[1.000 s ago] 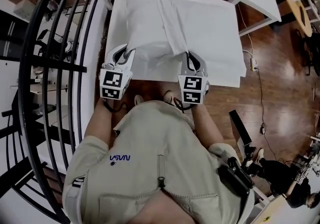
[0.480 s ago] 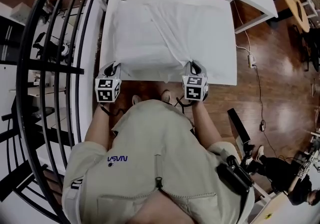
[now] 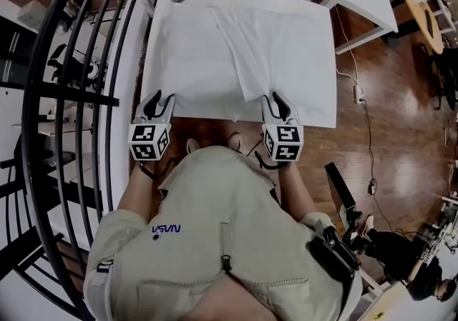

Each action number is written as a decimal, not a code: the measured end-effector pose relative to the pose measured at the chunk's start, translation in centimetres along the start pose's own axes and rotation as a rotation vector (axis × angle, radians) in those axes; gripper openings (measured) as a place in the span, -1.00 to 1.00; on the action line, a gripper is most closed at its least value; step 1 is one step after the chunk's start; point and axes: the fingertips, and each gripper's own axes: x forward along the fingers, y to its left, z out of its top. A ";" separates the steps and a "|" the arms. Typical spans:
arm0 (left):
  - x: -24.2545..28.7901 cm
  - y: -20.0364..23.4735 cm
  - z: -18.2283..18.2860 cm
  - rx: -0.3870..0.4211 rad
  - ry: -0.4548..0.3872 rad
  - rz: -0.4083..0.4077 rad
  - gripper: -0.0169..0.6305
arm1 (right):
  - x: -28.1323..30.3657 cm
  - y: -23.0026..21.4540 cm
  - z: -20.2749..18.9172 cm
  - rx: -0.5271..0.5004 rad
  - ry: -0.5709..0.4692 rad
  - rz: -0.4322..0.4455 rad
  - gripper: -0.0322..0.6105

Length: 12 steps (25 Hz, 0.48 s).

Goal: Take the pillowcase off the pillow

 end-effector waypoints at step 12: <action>-1.3 -5.4 8.9 0.070 -0.127 -0.022 -0.27 | -2.5 -0.2 9.1 -0.014 -0.281 0.206 -0.50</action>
